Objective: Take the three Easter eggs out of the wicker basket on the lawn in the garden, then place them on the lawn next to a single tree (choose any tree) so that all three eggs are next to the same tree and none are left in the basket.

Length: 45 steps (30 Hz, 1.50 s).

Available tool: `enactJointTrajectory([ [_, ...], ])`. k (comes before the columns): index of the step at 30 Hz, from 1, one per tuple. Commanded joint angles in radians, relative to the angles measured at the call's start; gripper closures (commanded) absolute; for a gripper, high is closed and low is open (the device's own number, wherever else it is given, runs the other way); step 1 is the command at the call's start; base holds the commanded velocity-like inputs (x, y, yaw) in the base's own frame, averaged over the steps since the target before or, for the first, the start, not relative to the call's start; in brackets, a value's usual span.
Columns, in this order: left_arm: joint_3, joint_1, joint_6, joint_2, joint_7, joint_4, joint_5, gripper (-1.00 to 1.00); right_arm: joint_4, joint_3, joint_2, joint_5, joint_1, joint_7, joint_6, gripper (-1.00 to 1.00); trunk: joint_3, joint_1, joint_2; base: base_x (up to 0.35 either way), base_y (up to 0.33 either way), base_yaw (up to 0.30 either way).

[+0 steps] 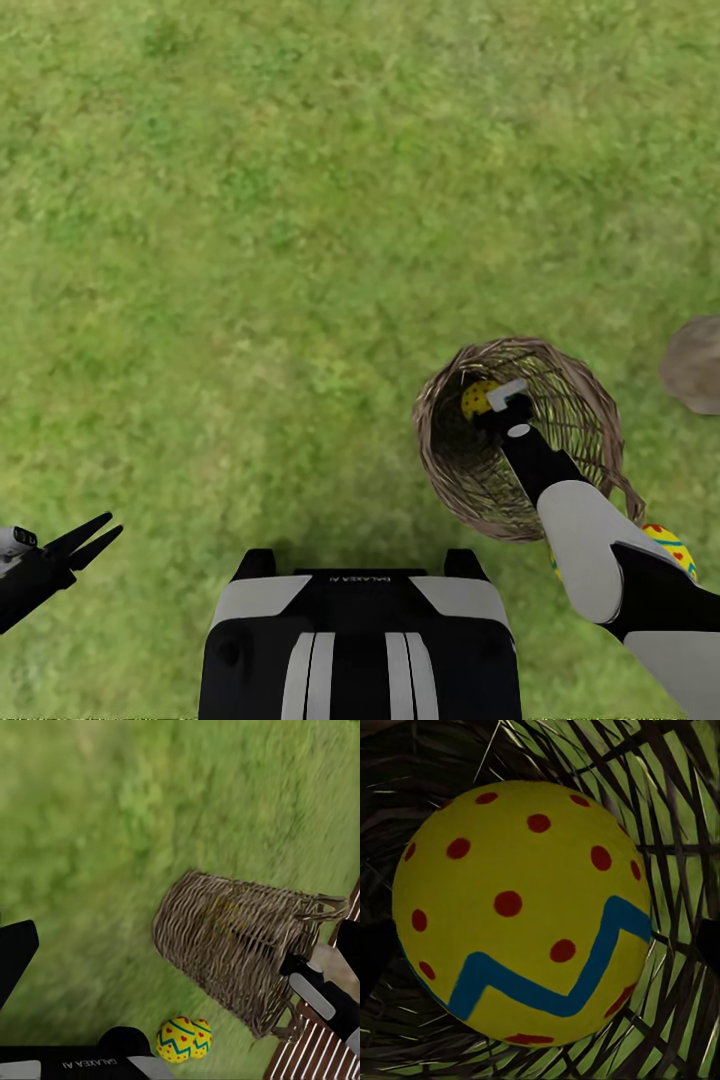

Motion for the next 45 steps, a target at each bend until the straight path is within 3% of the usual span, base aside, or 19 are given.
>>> enactJointTrajectory([
  [1, 0.001, -0.001, 0.01, 0.0, -0.005, 0.002, -0.001, -1.0, -0.001, -0.005, 0.0, 0.009, 0.0, -0.012, 0.002, -1.0, -0.002, 0.0, 0.0, 0.0, 0.0, 0.0],
  [34, 0.001, -0.001, 0.01, 0.0, -0.003, 0.004, -0.002, -1.0, -0.004, -0.002, 0.003, 0.009, 0.0, -0.024, -0.016, -1.0, -0.038, 0.0, 0.0, 0.0, 0.0, 0.0],
  [45, -0.002, -0.001, -0.035, 0.001, -0.003, 0.031, 0.0, -1.0, -0.007, -0.002, 0.003, 0.007, 0.0, -0.025, -0.017, -1.0, -0.044, 0.0, 0.0, 0.0, 0.0, 0.0],
])
